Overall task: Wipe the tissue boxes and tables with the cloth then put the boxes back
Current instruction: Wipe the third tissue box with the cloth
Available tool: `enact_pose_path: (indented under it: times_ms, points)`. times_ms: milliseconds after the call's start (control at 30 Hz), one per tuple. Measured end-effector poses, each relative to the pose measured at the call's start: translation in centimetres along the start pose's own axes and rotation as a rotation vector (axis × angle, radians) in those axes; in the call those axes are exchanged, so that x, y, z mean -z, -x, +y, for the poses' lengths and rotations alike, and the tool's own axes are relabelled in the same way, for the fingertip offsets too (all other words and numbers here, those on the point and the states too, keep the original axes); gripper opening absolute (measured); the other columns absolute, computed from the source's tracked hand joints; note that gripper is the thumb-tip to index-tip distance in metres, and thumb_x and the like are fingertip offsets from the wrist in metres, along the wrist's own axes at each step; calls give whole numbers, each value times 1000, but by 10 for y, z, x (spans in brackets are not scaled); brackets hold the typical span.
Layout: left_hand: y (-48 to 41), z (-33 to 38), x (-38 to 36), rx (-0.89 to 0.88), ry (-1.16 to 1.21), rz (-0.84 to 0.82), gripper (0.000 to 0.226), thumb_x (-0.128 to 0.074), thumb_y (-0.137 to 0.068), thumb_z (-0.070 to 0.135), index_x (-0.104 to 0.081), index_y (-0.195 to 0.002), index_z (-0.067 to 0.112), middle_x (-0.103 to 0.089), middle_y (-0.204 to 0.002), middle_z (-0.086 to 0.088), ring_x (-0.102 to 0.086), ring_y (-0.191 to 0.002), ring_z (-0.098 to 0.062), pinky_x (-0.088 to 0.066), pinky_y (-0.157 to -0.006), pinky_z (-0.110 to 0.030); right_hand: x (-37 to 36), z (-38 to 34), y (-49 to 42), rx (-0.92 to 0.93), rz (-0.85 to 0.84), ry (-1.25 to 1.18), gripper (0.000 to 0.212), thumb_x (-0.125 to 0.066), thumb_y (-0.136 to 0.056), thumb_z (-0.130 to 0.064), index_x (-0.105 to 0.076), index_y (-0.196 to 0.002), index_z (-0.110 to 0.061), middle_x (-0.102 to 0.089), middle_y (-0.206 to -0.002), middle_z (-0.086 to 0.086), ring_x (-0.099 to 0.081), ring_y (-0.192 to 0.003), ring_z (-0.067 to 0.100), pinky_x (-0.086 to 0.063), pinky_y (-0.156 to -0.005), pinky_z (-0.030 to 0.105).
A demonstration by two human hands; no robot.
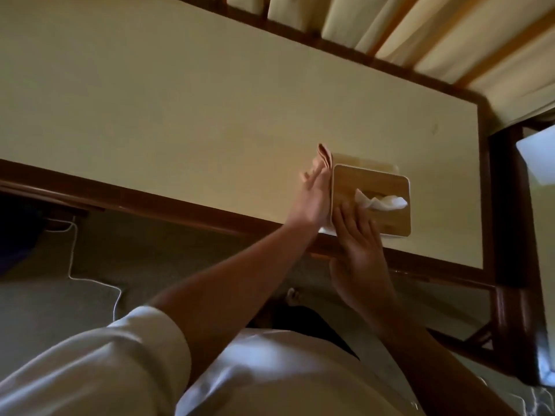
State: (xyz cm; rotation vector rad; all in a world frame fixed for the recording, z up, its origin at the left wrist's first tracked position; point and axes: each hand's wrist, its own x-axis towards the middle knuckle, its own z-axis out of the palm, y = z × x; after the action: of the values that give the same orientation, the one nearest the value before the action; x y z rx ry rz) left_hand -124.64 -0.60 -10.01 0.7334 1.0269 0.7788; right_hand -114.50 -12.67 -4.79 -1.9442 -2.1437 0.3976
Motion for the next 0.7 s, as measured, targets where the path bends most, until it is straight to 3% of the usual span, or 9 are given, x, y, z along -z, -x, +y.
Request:
enact_pose_path:
  times_ms: [67,167,200,300,400,467,533,600,700]
  points:
    - [-31,21,4,106,-52,90,90,-45,-81,85,-59,-146,24,-48,-159,-18,-42,-150,-37,-29,-125,-61,0,-2,1,0,30,0,78,-40,-87,-10,-25,-163,-12,-18,-172,7,-1,-161,26,-13,-128,58]
    - [12,14,-10,-12,-97,30,74,-28,-99,75,-25,-164,41,-19,-174,8,-2,-162,-16,-4,-130,-44,-3,1,2,-17,9,-26,81,-52,-87,-5,-26,-163,-12,-18,-172,7,-2,-161,26,-16,-127,60]
    - [37,-2,-12,-38,-90,-2,71,-26,-101,77,-22,-164,46,-18,-174,12,-1,-162,-13,-4,-130,-43,-3,2,1,-15,17,-8,80,-53,-87,-10,-28,-163,-12,-17,-171,7,-4,-161,27,-19,-126,61]
    - [80,-40,-4,6,-11,-22,74,-41,-93,84,-46,-155,45,-40,-167,6,-23,-159,-13,-20,-130,-48,-3,4,2,14,33,54,78,-46,-86,-26,-29,-162,-15,-18,-170,8,-6,-160,28,-17,-127,57]
    - [27,-11,-1,22,-44,36,67,-41,-92,71,-62,-144,34,-60,-150,-2,-48,-147,-24,-34,-125,-50,1,1,1,-21,1,-56,84,-47,-82,-12,-26,-163,-15,-16,-172,5,-1,-161,24,-11,-129,55]
    - [-15,14,4,67,-55,129,82,-43,-78,80,-68,-136,28,-68,-137,-5,-62,-131,-26,-44,-116,-54,3,-1,2,-41,4,-69,89,-47,-78,-3,-25,-164,-16,-16,-172,3,0,-161,22,-10,-129,54]
    - [-32,18,4,88,-73,152,87,-42,-75,85,-65,-141,32,-65,-143,-3,-59,-136,-26,-41,-119,-52,4,-1,2,-37,9,-59,92,-47,-76,0,-25,-164,-17,-15,-172,2,1,-161,22,-10,-129,54]
    - [-2,10,-4,29,-116,86,80,-31,-86,91,-52,-150,47,-53,-158,3,-41,-152,-22,-31,-126,-49,1,1,2,-35,-11,-84,86,-50,-81,-3,-27,-164,-16,-15,-172,2,0,-161,23,-10,-129,55]
    - [83,-25,-12,52,-7,27,89,-38,-82,97,-47,-154,45,-44,-164,5,-30,-157,-14,-25,-129,-49,-3,6,2,-10,-35,79,75,-47,-94,-30,-26,-164,-15,-12,-173,5,-2,-161,26,-15,-127,55]
